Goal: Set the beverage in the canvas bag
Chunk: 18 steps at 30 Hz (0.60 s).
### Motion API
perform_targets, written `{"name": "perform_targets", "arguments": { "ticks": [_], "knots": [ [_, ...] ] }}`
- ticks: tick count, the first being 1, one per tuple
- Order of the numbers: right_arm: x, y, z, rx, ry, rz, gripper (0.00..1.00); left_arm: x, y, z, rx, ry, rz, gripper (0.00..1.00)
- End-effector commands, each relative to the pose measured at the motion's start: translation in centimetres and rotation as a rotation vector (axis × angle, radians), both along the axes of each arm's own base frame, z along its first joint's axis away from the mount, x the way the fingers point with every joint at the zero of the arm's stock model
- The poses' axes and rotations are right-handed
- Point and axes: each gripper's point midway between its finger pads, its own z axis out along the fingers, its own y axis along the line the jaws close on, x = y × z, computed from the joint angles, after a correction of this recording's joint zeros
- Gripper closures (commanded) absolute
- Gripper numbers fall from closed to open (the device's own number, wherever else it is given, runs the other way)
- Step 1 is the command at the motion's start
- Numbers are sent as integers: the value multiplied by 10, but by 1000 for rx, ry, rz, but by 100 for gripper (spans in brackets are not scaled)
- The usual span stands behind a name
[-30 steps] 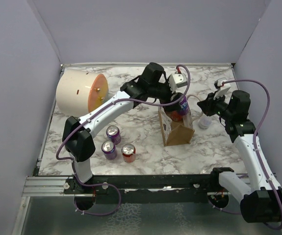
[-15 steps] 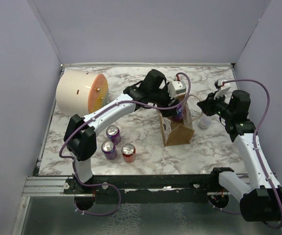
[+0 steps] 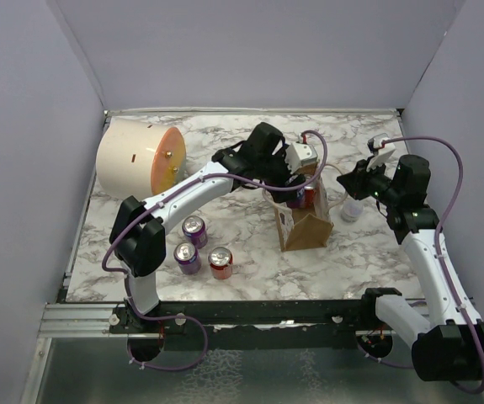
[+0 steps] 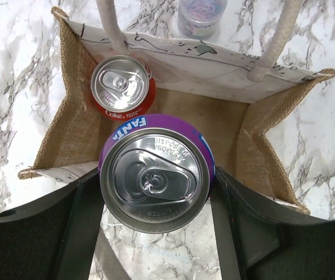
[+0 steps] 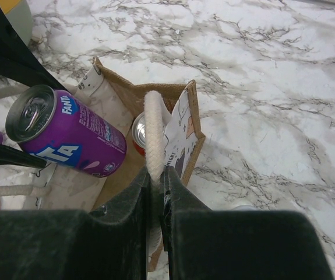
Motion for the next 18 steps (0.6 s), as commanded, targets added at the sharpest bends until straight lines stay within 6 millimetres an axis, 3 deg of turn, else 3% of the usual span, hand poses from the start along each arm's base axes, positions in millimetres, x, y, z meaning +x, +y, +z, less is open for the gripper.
{"name": "perform_targets", "arguments": {
  "ticks": [1, 18],
  "knots": [
    [-2, 3, 18, 2, -49, 26, 99, 11, -5, 20, -31, -76, 20, 100],
    [-6, 8, 15, 20, -58, 51, 99, 34, -2, -5, 73, -109, 66, 100]
  ]
}}
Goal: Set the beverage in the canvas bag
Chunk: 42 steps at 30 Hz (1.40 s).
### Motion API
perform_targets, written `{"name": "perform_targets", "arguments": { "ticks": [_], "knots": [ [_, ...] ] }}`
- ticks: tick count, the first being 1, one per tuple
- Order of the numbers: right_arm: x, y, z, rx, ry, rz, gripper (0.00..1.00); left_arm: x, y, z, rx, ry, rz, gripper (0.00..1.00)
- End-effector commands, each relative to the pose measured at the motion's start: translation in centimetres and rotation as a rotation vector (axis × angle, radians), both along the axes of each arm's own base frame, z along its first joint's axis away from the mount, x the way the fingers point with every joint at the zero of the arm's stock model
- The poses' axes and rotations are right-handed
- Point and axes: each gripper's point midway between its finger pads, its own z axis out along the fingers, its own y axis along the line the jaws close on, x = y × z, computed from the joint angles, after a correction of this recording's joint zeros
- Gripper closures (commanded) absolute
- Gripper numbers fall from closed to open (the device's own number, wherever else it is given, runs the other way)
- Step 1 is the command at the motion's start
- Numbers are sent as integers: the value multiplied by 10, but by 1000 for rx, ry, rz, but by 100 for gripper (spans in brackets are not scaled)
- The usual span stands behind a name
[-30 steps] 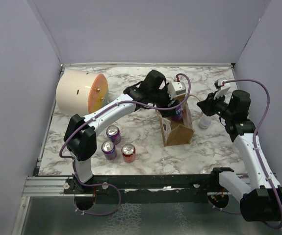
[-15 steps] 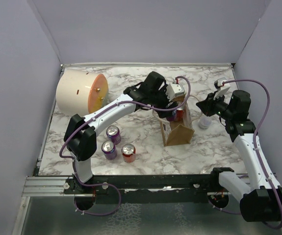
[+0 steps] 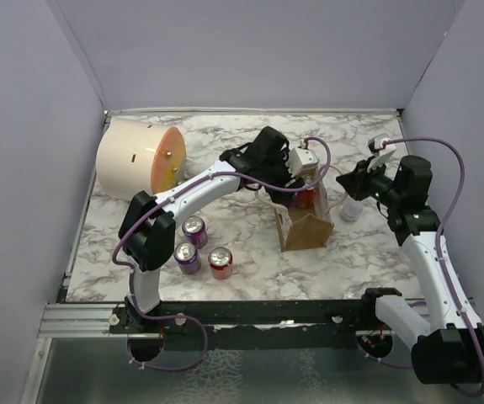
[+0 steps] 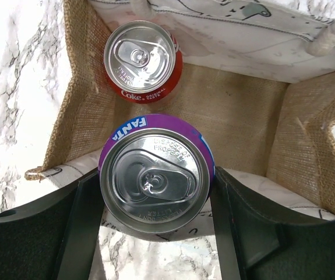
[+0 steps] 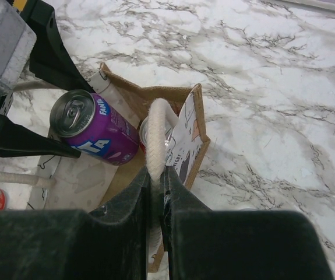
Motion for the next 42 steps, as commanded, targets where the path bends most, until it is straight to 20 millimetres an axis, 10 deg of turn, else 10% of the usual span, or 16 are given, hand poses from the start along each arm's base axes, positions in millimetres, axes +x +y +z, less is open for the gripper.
{"name": "perform_targets", "arguments": {
  "ticks": [1, 42],
  "knots": [
    [-2, 5, 8, 13, -38, 31, 99, 20, -12, 25, -37, -89, 24, 100],
    [-4, 1, 5, 1, -57, 13, 99, 34, -26, -49, 47, -37, -11, 88]
  ]
}}
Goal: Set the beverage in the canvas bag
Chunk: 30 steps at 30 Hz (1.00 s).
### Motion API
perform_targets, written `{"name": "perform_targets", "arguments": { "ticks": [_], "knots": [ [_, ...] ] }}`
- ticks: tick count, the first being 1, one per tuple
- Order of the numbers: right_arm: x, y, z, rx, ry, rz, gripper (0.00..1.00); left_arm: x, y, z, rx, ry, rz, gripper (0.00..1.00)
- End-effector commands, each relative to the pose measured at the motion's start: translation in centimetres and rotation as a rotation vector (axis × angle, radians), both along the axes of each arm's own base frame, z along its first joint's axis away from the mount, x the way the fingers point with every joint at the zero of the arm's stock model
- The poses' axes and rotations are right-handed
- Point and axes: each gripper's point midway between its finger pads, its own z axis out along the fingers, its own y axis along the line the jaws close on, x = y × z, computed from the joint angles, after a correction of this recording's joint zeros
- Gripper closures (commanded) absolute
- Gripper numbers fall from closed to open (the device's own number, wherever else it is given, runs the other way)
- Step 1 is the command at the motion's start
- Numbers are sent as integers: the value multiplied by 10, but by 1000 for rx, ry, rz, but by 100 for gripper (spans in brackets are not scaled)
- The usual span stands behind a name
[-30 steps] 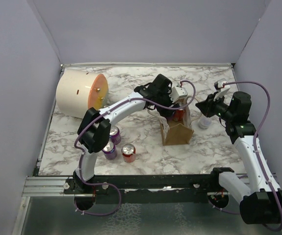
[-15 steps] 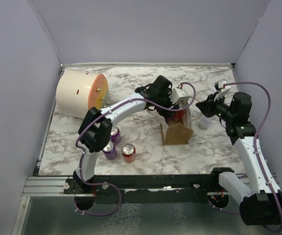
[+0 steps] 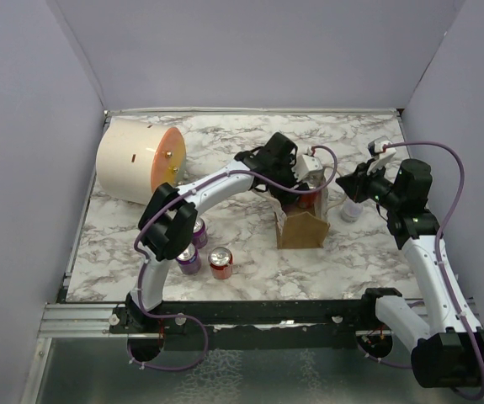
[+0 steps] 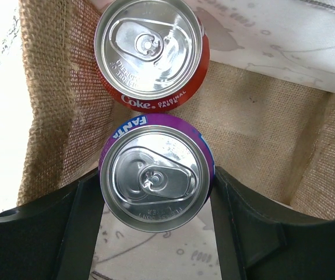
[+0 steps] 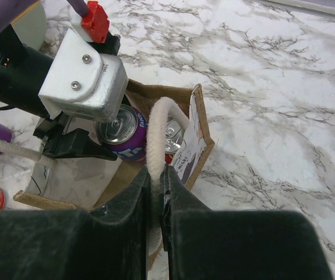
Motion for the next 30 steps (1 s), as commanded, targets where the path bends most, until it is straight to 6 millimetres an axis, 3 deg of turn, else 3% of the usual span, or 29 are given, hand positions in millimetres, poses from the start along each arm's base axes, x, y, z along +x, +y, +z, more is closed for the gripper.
{"name": "perform_targets", "arguments": {
  "ticks": [1, 9, 20, 27, 30],
  "knots": [
    [0, -1, 6, -4, -39, 1, 99, 12, -13, 0, -36, -48, -3, 87],
    [1, 1, 4, 3, -36, 12, 99, 10, -5, -15, 8, -26, 18, 76],
    [2, 3, 4, 9, -31, 23, 99, -1, 1, -24, 8, 53, 78, 49],
    [2, 5, 2, 14, -26, 33, 99, -2, 3, -24, 11, 54, 96, 47],
    [-1, 5, 4, 6, -39, 39, 99, -4, 3, -17, 1, 50, 80, 56]
  ]
}}
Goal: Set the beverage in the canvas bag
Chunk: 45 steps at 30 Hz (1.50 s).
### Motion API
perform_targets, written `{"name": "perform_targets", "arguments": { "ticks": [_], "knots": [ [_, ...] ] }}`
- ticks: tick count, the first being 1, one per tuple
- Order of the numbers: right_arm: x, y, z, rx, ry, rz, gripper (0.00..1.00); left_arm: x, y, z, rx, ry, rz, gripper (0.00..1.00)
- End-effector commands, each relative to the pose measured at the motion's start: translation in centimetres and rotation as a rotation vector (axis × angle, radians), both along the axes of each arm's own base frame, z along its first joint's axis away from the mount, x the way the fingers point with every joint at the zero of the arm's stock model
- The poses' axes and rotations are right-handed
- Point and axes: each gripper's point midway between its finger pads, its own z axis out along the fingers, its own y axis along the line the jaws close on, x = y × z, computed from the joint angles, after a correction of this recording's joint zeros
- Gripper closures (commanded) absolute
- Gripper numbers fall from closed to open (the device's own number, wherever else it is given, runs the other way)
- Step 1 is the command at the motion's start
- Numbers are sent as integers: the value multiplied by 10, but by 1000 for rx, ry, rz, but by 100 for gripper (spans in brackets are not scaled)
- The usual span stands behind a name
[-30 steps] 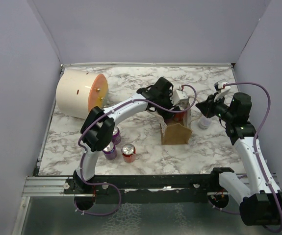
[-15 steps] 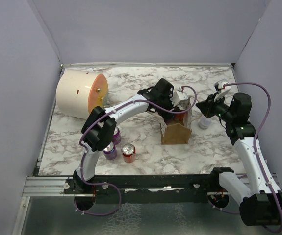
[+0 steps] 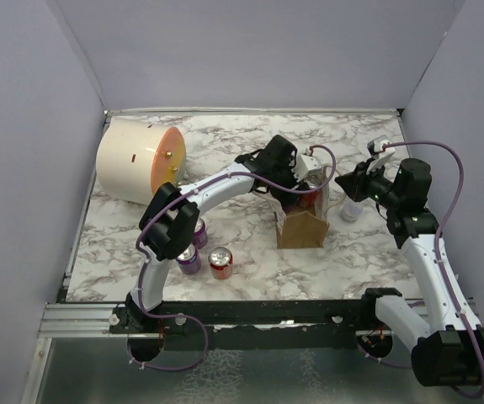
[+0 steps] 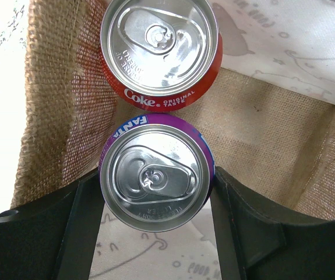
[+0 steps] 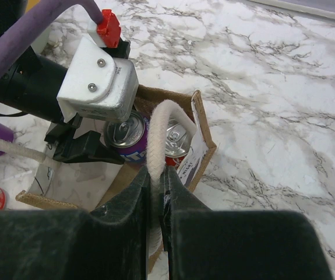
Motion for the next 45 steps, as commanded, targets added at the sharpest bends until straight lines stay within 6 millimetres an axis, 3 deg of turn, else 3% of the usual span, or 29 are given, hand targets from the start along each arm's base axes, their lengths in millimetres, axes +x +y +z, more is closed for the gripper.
{"name": "perform_targets", "arguments": {
  "ticks": [1, 8, 14, 25, 45],
  "knots": [
    [-4, 3, 5, 0, -35, 31, 99, -7, 6, -1, 10, 28, 19, 62],
    [-10, 12, 7, 23, -33, 85, 99, -20, 1, 26, -55, 30, -46, 91],
    [-12, 14, 7, 27, -36, 99, 99, -32, -1, 41, -92, 55, -81, 99],
    [-15, 17, 8, 36, -39, 117, 99, -48, -5, 42, -105, 100, -122, 100],
    [-17, 20, 3, 51, -29, 135, 99, -71, -36, 44, -231, 194, -183, 100]
  ]
}}
